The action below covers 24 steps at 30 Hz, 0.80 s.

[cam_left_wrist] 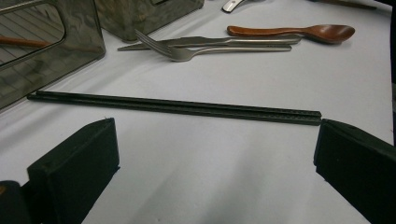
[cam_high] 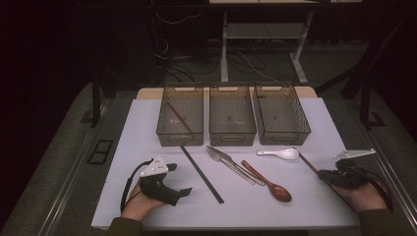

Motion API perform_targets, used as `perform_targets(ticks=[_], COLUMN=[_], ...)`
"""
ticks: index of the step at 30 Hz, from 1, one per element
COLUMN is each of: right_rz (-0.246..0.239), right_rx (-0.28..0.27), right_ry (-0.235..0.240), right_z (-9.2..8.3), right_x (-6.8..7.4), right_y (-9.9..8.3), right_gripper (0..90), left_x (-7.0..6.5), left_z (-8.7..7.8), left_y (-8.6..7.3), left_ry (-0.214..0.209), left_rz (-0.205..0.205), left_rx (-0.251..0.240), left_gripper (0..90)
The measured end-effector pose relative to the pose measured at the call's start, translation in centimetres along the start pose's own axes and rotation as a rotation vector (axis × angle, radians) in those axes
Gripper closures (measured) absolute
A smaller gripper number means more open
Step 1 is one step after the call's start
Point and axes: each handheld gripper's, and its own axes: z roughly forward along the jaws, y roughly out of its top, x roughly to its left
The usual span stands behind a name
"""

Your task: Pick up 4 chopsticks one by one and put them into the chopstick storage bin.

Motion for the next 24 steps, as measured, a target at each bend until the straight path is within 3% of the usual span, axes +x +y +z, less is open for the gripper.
perform_targets(ticks=[13, 24], right_rz=[0.027, 0.020], right_rx=[-0.053, -0.116], right_ry=[-0.002, 0.038], right_z=[-1.4, -2.8], right_x=[-1.2, -1.3], right_y=[-0.1, 0.0], right_gripper=[83.7, 83.7], left_x=[0.0, 0.0], left_z=[0.0, 0.1], left_y=[0.0, 0.0], left_ry=[0.000, -0.002], left_rz=[0.000, 0.004], left_rx=[-0.001, 0.001], left_gripper=[0.0, 0.0])
